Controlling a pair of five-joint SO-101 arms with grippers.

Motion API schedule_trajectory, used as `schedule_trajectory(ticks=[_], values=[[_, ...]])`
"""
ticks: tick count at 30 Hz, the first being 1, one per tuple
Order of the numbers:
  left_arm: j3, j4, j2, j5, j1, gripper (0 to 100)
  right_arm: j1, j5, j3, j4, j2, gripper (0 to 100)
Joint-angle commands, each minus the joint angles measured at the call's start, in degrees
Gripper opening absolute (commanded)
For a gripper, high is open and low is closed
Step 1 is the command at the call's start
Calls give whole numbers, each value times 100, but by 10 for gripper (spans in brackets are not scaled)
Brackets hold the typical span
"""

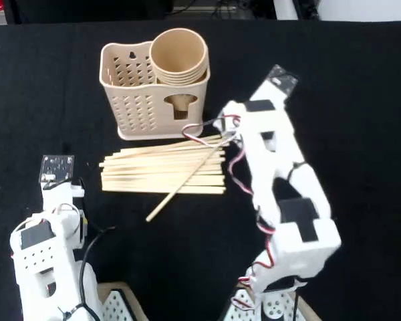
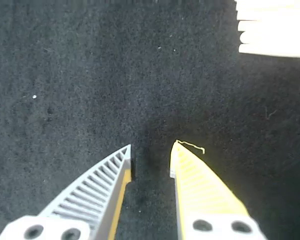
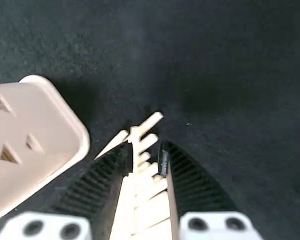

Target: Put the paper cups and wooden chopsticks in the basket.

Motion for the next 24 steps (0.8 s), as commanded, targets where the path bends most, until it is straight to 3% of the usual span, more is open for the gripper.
schedule_trajectory(ticks=[1, 24], values=[[-22, 35, -70, -35, -4, 135, -141, -53, -743, 62, 330, 101], [-22, 44, -70, -35, -13, 134, -281, -343, -1033, 229, 1130, 99]])
